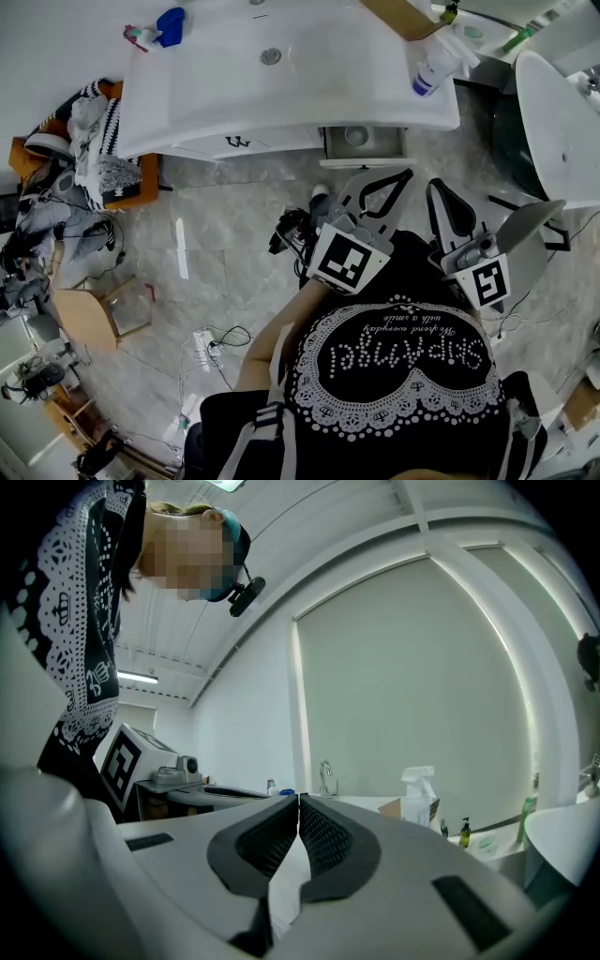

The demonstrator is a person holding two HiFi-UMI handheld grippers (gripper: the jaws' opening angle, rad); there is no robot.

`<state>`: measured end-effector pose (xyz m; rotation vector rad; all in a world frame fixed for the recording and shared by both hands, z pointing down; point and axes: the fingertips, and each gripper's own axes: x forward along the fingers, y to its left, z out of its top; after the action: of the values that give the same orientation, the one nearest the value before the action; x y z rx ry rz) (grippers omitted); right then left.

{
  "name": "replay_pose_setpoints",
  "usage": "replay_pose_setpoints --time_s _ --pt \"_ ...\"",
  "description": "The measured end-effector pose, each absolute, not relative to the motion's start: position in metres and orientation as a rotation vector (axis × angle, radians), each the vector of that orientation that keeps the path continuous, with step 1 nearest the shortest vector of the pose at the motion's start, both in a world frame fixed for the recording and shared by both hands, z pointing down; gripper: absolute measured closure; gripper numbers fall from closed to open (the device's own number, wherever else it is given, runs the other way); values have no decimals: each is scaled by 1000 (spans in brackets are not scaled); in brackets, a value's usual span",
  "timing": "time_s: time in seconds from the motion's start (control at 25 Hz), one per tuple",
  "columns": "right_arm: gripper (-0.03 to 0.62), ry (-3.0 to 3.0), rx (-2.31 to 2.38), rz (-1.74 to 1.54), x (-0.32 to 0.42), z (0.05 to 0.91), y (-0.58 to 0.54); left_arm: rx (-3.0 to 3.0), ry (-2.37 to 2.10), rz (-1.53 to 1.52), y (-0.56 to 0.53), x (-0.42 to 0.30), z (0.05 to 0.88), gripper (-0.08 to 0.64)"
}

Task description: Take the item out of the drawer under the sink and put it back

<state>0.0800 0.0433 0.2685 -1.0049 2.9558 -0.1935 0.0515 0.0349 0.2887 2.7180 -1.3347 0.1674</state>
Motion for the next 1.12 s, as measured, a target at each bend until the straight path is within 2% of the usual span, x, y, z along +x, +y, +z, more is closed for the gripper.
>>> replay_pose_setpoints --time_s 1.12 --pt "574 2967 -969 -252 76 271 47 2709 -1296 165 44 54 289 557"
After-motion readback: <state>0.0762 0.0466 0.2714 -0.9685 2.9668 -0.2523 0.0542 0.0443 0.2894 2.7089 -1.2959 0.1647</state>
